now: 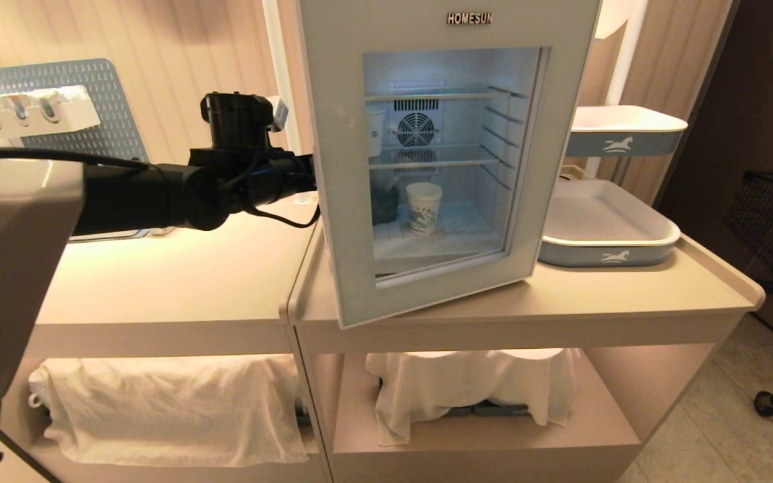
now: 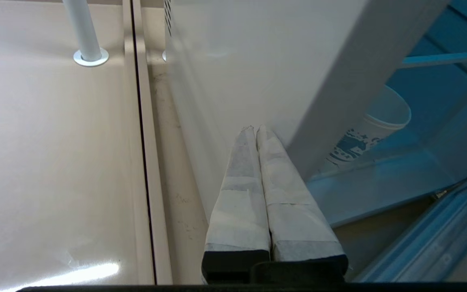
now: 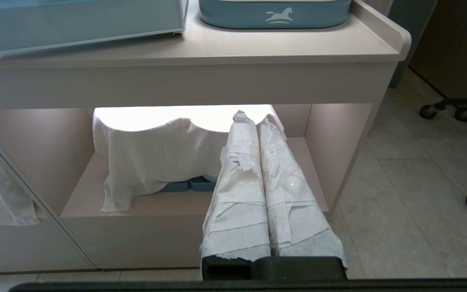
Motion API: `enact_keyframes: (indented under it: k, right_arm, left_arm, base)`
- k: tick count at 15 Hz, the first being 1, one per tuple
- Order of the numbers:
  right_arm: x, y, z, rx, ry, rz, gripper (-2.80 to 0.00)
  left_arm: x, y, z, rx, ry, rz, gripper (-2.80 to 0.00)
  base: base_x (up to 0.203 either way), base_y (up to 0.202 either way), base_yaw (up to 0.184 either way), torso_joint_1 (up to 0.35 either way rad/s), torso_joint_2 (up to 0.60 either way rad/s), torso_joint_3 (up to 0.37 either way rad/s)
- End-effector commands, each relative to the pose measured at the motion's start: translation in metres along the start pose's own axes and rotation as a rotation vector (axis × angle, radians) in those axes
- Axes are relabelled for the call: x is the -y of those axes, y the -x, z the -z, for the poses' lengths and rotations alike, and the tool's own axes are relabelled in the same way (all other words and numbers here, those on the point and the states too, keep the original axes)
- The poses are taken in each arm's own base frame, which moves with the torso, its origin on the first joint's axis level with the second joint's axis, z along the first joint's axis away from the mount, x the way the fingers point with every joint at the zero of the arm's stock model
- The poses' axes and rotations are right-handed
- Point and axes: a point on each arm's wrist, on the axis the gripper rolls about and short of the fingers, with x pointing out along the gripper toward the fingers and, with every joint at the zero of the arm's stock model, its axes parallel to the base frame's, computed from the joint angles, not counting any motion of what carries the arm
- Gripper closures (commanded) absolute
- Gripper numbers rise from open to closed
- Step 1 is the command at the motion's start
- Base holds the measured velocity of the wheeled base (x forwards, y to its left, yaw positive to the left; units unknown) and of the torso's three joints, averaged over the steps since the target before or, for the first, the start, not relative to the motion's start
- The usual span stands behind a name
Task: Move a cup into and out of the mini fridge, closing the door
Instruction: Open the freezer door
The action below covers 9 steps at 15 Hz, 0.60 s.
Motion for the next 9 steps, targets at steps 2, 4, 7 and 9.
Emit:
enact_keyframes:
  k: [2,4,7,9]
  right_arm:
    - [0.000,-0.001,0.005,-0.020,0.001,-0.001,0.00]
    - [0.000,-0.001,0.005,-0.020,0.001,-0.001,0.00]
    - [0.000,-0.001,0.005,-0.020,0.001,-0.001,0.00]
    - [0.000,-0.001,0.005,-0.020,0.001,-0.001,0.00]
  left_arm:
    - [0.003,0.019,-0.011,0.012,0.038,0.012,0.00]
    - [0.010,0.032,-0.020,0.023,0.089,0.028,0.00]
    - [0.020,0.051,-0.021,0.010,0.106,0.051,0.00]
    - [0.031,0.063,-0.023,0.015,0.112,0.080,0.00]
  base:
    - [0.000,0.000,0.000,0.000,0.00,0.000]
    - [0.000,0.000,0.000,0.000,0.00,0.000]
    - [0.000,0.000,0.000,0.000,0.00,0.000]
    - [0.000,0.000,0.000,0.000,0.00,0.000]
